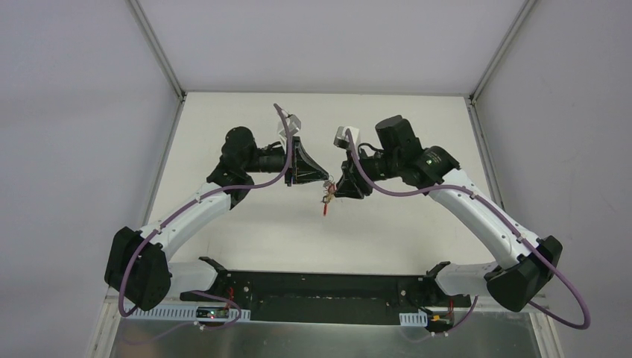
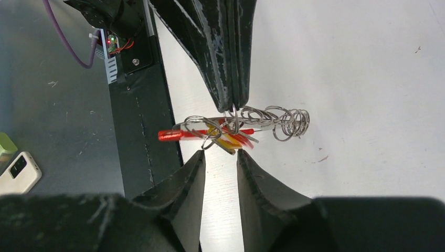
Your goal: Put the keys on the keyring
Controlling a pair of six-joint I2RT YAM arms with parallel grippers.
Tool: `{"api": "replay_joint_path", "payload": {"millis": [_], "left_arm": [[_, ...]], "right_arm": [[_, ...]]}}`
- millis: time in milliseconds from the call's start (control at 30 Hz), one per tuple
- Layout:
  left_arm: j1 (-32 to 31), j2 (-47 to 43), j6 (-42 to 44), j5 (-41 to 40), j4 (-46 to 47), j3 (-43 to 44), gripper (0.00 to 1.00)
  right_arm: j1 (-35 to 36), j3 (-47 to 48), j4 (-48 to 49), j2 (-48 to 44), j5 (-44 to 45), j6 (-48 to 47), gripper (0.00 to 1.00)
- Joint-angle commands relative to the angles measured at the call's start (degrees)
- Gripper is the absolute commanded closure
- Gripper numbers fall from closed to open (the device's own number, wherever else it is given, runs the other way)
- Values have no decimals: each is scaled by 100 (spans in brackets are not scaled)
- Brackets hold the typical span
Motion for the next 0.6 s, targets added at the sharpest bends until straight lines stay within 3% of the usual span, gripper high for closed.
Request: {"api": "replay_joint_path", "payload": {"millis": [0, 567], "left_arm": [[18, -208, -575, 187, 911, -28, 100], [18, -103, -747, 372, 1267, -55, 100]], "right_arm": [[-29, -174, 503, -240, -191, -36, 68], [-399, -297, 652, -600, -204, 32, 70]]}}
